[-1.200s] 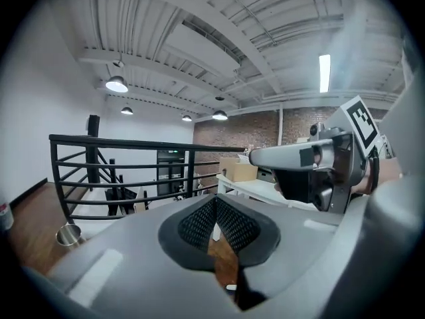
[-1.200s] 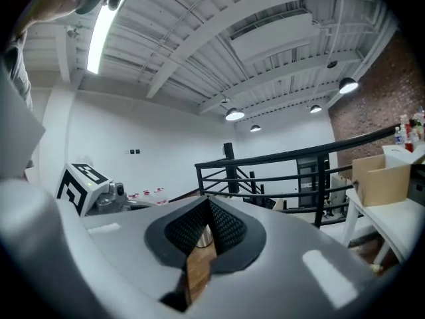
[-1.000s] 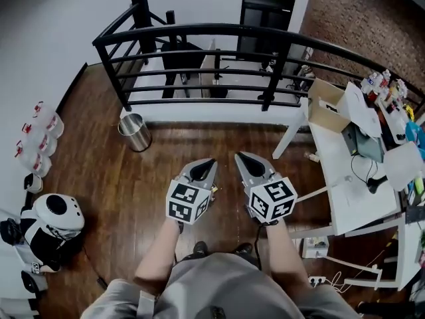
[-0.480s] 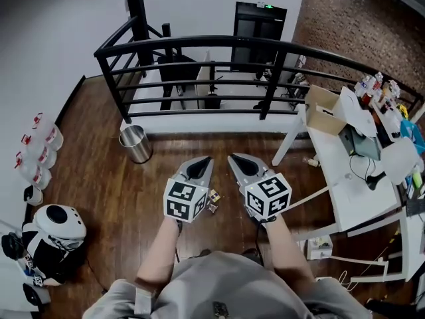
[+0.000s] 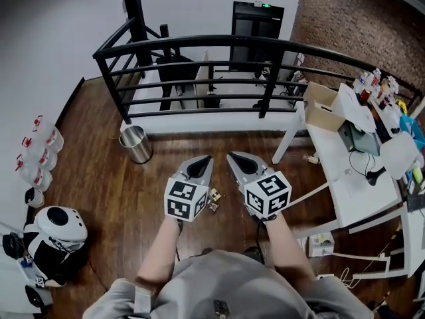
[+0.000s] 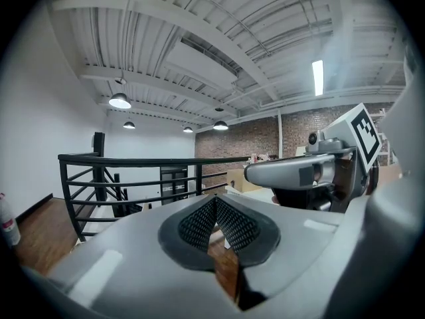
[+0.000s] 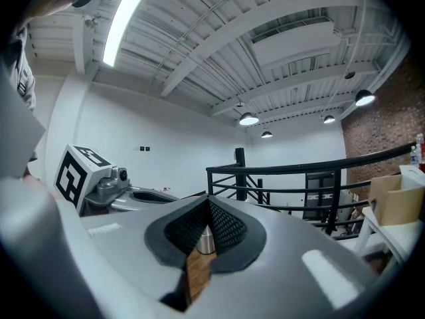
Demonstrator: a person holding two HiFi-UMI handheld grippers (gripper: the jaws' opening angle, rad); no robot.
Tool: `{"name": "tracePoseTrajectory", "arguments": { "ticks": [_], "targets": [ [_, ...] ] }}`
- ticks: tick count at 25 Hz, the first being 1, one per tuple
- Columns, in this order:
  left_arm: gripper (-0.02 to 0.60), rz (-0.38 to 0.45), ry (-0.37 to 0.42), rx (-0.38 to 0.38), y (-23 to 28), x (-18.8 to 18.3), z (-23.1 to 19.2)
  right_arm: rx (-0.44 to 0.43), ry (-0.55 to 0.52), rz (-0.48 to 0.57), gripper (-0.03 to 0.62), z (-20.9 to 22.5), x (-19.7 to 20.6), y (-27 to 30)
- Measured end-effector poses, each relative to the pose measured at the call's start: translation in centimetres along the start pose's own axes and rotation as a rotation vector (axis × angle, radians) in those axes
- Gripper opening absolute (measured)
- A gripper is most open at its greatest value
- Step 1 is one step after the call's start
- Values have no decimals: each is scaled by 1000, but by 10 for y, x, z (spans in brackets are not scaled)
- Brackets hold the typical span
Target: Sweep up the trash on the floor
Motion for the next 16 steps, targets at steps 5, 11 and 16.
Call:
{"name": "tracePoseTrajectory", "arguments": {
  "ticks": [5, 11, 16],
  "targets": [
    [6, -2, 3, 7, -2, 2, 5, 1, -6, -5, 0, -4, 0, -3],
    [6, 6, -4, 9, -4, 1, 6, 2, -8, -5, 0, -7, 0, -4],
    [6, 2, -8, 10, -6, 3, 6, -1, -7, -4, 0, -9, 0, -3]
  ]
}}
Point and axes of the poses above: the fingertips, and each gripper's own axes: y forward along the fingers, z to its right, x out of its underside, the point moved 9 cm from there along -y, backward along the fingers, and after that the axes turned 14 degrees about -x, right-handed, at the moved point
